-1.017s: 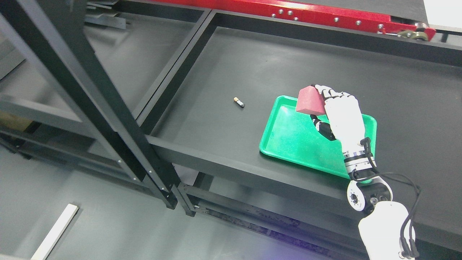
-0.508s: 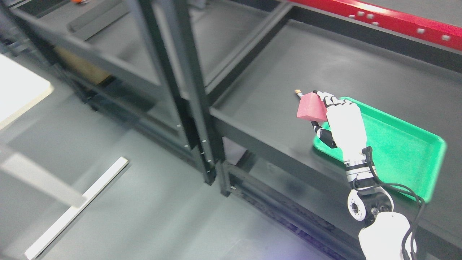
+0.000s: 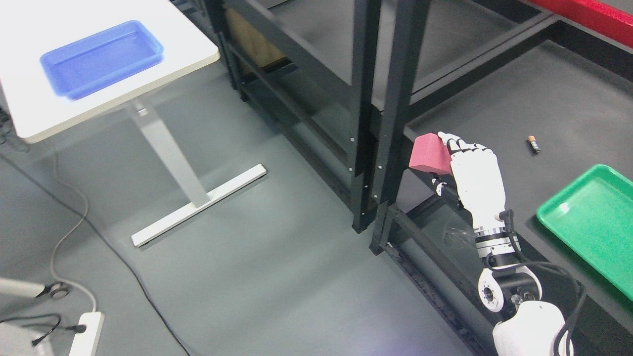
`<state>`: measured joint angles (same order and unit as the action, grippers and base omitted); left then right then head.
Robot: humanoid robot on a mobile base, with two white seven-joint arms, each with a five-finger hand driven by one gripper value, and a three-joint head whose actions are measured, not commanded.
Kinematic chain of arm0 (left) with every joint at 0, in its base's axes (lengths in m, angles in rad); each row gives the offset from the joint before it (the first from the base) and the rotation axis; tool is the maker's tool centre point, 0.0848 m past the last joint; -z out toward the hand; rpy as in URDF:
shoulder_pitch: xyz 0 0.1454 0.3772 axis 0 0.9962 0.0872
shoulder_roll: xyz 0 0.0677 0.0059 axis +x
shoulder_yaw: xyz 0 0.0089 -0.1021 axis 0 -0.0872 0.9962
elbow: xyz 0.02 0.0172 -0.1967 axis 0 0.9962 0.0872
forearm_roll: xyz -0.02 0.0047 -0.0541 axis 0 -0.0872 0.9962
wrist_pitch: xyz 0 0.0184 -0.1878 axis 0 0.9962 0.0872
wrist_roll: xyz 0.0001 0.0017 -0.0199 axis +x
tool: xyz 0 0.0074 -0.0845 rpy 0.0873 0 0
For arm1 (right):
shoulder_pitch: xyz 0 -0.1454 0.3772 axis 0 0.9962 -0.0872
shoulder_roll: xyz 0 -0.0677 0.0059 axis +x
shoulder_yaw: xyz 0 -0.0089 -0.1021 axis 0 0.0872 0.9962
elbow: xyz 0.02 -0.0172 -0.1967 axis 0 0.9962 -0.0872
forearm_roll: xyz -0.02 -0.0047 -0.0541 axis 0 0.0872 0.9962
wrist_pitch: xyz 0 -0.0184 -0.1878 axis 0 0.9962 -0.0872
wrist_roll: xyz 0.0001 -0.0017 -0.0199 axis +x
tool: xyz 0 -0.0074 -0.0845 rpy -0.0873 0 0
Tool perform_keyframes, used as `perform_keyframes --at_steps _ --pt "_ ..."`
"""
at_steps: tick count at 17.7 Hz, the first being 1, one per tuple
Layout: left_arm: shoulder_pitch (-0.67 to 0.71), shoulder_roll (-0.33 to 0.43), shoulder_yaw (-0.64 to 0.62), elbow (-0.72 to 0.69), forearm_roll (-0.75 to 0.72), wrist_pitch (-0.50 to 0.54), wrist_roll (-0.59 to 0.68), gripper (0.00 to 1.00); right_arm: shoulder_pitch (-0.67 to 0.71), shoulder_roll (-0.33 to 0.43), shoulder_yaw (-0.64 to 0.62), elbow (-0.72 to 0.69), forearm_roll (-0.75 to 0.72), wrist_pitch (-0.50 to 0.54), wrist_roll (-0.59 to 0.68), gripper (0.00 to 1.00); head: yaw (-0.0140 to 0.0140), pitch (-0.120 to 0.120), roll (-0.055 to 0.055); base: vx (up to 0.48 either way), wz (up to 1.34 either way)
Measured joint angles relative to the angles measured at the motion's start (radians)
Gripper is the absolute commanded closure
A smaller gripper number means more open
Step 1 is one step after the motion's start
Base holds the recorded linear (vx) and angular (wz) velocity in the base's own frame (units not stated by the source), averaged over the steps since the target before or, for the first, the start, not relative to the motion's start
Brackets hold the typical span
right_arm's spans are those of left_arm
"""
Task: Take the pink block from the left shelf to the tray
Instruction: 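Turn and drive toward the blue tray holding the block in the right hand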
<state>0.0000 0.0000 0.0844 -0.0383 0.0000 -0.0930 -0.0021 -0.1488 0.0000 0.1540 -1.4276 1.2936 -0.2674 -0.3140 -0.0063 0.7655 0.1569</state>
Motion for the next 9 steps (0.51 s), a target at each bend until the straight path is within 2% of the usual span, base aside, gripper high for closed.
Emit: perform_keyframes --at_steps 9 --pt "0.0 0.0 0.0 0.0 0.0 0.0 0.0 0.0 0.025 0.0 -0.008 -0.046 -0.039 -0.006 0.005 0.99 0.0 0.0 0.0 -0.124 0.65"
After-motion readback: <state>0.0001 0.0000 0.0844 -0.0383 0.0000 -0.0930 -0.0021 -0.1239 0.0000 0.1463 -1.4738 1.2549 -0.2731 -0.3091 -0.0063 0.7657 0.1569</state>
